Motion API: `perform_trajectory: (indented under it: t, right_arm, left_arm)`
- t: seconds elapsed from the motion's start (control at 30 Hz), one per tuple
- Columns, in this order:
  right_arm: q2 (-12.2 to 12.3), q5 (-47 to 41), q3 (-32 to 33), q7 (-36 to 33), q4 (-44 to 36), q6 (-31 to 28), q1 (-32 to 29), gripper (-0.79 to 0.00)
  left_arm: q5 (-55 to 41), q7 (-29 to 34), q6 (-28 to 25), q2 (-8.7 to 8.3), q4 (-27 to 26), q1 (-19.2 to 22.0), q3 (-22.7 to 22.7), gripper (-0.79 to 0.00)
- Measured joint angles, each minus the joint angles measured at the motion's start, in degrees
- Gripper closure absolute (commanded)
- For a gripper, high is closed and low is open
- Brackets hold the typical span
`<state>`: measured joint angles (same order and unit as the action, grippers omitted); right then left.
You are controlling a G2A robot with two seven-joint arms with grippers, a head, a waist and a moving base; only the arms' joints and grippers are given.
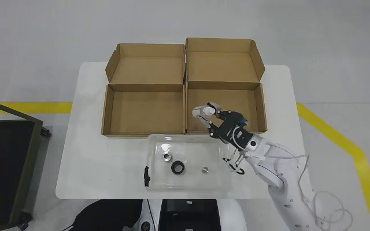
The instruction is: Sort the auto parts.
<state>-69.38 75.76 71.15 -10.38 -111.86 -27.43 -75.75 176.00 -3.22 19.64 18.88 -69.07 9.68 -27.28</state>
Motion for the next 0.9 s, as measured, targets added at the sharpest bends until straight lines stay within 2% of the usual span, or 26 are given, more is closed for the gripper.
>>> perform_trajectory:
  t: [0.5, 0.9]
  right_arm:
    - [-1.3, 0.98, -6.26, -9.83, 10.86, 5.2, 8.87, 0.0]
    - [-2.34, 1.1, -9.49, -12.92, 17.67, 8.74, 13.4, 0.0]
  left_arm:
    - [0.0, 0.0, 0.0, 0.0, 0.0, 0.0, 0.0, -0.785]
    - [0.0, 0.0, 0.0, 0.0, 0.0, 0.0, 0.0, -0.785]
